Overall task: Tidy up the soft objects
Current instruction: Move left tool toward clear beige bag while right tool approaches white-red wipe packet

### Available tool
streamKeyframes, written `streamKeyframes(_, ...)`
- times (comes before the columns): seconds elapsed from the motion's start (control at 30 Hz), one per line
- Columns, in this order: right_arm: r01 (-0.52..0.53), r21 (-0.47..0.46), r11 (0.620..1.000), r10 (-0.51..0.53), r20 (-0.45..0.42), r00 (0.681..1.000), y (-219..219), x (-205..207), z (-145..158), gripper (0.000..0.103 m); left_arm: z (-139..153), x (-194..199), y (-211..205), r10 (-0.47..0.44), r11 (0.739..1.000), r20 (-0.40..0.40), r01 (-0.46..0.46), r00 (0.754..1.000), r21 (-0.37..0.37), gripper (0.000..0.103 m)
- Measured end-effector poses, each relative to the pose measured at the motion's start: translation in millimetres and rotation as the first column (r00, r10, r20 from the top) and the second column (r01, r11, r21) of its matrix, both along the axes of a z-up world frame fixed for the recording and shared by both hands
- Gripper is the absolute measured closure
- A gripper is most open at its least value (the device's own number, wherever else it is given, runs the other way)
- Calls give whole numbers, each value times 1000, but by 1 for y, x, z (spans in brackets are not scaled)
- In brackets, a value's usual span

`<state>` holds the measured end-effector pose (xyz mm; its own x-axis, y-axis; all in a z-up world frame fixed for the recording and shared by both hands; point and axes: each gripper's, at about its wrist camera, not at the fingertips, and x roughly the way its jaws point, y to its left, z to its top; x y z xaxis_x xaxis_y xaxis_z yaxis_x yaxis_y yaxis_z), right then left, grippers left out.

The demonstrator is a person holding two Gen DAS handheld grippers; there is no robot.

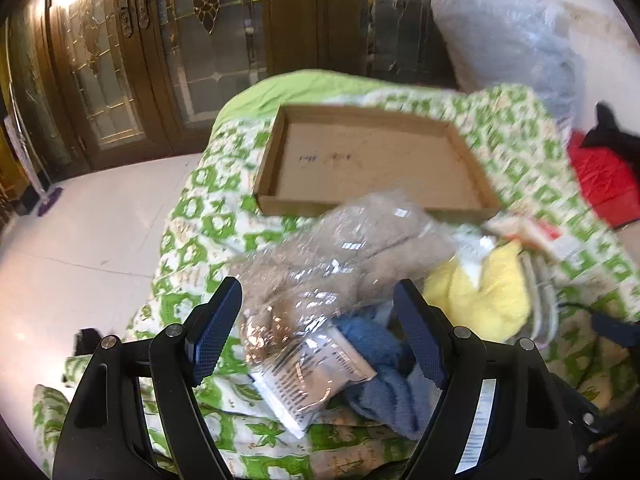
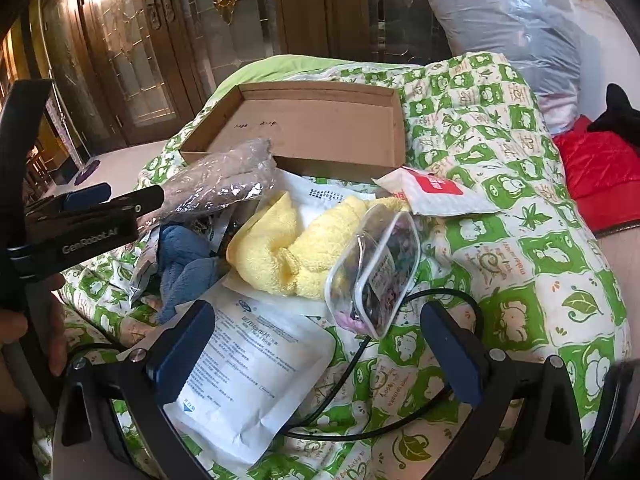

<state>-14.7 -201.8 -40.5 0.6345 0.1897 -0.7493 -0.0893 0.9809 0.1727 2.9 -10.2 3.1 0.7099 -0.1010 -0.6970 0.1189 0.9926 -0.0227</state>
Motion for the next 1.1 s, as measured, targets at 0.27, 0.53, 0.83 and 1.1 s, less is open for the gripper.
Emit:
streamKeyframes(0.27,23,1,1000,-23,29,999,-9,1,4,0,17,-6,15,-9,992,66,17,998,-127,24)
streamKeyframes(0.53,-13,29,1000,15,-81,997,-33,20,2,0,8,-2,7,-43,993,20,45,999,-111,24)
streamKeyframes(0.83,6,119,993,12,-150,989,-67,32,19,0,-4,-2,-22,-130,992,-26,129,991,-10,24)
streamKeyframes(1.1,-67,115,991,92,-235,968,-84,61,33,0,-6,-1,-27,-141,990,-30,141,990,4,24)
